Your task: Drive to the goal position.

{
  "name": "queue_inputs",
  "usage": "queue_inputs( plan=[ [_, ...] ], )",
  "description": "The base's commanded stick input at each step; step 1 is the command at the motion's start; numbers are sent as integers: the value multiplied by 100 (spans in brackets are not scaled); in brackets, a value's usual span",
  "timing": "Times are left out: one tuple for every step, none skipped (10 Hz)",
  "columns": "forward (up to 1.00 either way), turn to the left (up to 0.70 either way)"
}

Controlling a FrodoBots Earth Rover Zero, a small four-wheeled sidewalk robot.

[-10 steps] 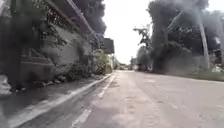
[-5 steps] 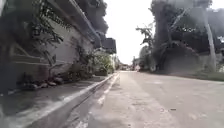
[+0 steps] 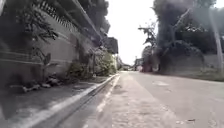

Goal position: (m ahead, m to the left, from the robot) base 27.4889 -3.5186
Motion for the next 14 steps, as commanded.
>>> queue_inputs(
  plan=[
    [70, 0],
    [70, 0],
    [70, 0],
    [70, -11],
    [70, -35],
    [70, -35],
    [70, -35],
    [70, -35],
    [70, -35],
    [70, -32],
    [70, -21],
    [70, -7],
    [70, 0],
    [70, -7]
  ],
)
